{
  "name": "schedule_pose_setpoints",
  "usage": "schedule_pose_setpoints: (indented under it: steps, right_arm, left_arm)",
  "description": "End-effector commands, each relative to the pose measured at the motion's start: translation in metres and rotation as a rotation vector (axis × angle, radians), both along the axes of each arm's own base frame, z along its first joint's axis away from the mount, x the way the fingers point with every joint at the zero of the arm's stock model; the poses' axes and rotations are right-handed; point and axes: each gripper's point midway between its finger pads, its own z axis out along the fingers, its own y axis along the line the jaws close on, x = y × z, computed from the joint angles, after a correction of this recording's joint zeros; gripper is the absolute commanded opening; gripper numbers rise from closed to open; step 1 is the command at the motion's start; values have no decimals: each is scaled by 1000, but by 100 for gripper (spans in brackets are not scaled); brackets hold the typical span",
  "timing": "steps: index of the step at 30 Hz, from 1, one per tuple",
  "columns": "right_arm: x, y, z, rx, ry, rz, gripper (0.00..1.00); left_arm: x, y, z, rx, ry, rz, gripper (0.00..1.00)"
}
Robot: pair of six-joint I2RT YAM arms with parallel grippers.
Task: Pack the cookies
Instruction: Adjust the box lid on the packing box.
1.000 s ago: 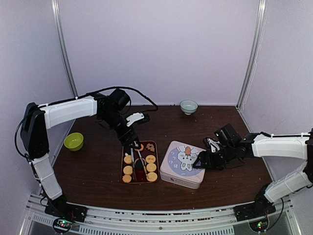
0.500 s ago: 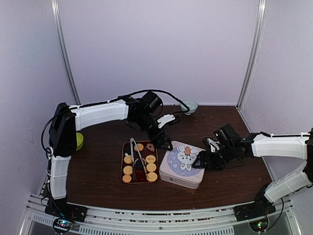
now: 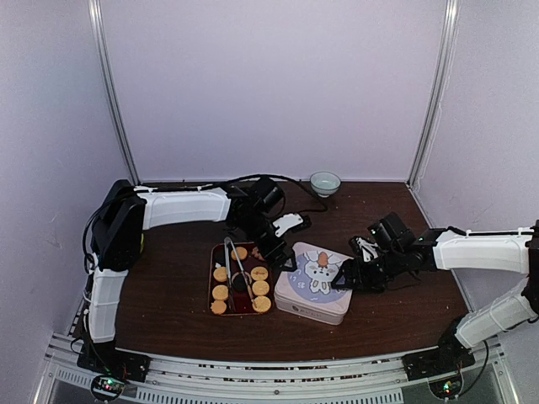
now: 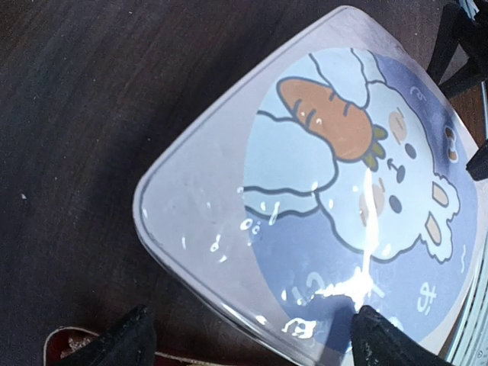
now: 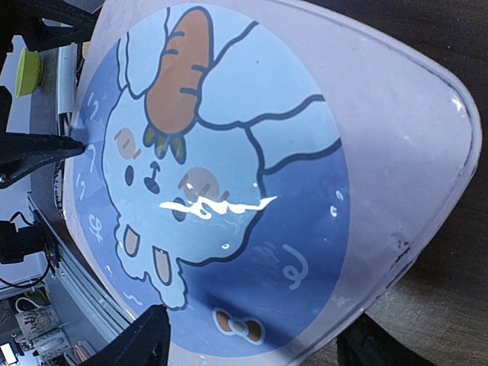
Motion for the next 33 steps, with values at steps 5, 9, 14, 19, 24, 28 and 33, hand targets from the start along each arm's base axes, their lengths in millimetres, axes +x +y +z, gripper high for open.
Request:
schedule_pose_setpoints:
  steps: [5, 9, 14, 19, 24, 28, 33]
  right_arm:
    - [8, 12, 17, 50, -53, 19, 75]
    - [7, 12, 17, 48, -53, 20, 75]
    - [8, 11, 25, 52, -67, 23, 76]
    - [9, 6, 38, 32, -86, 31, 83]
    - [6, -3, 41, -3, -80, 42, 100]
    - [3, -14, 35, -35, -59, 36, 100]
    - [2, -25, 19, -73, -34, 15, 100]
  left_arm:
    - [12, 17, -23, 87, -55, 37, 89]
    - [12, 8, 9, 12, -56, 11, 90]
    - [10, 8, 50, -57, -71, -6, 97]
    - [18, 27, 62, -45, -81, 8, 98]
    - [27, 44, 57, -7, -100, 27, 98]
    - [28, 49, 60, -23, -95, 30, 98]
    - [6, 36, 43, -2, -78, -53, 98]
